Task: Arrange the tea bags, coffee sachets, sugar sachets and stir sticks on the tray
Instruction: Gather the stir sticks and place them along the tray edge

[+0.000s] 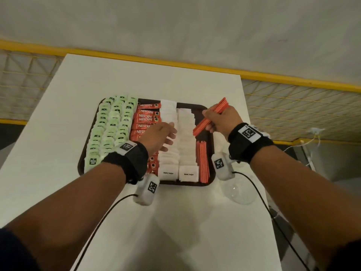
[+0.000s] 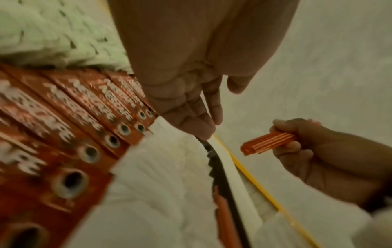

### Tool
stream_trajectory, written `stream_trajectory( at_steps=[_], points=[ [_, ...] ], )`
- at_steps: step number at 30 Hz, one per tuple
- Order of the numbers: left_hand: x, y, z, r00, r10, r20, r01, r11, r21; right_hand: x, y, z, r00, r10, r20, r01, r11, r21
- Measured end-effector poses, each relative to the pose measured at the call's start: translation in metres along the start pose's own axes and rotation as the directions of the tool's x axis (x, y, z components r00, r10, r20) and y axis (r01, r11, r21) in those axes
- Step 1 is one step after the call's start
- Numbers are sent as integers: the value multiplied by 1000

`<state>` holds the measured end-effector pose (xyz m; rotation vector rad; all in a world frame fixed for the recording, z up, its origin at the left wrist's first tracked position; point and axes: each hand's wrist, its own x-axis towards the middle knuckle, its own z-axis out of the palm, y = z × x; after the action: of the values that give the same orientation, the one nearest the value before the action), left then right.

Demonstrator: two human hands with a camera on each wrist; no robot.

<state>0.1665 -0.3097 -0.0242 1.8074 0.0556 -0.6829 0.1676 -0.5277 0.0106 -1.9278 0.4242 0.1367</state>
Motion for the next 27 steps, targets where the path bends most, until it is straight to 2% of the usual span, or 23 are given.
stream_trajectory(
  at_steps=[2,4,6,9,12,17,27],
  points=[
    [-5,-15,-2,993,108,43,-116,943,313,22,8,-8,998,56,-19,-58,989,-139],
    [-12,-30,-2,976,143,165,-212,803,558,42,15,-10,993,104,-47,-112,961,-252],
    [-22,-40,0,954,100,284,-275,674,686,58,21,-8,986,152,-64,-164,928,-335],
    [-34,-52,4,926,44,376,-342,526,779,73,29,2,976,212,-47,-212,885,-415],
    [-39,-60,7,928,9,372,-328,496,804,81,33,12,970,242,-17,-222,856,-466],
    [-39,-66,7,934,40,354,-327,488,809,91,38,22,962,272,21,-221,822,-524],
    [-38,-70,5,918,60,391,-368,494,788,91,33,29,970,242,7,-167,691,-703]
  ],
)
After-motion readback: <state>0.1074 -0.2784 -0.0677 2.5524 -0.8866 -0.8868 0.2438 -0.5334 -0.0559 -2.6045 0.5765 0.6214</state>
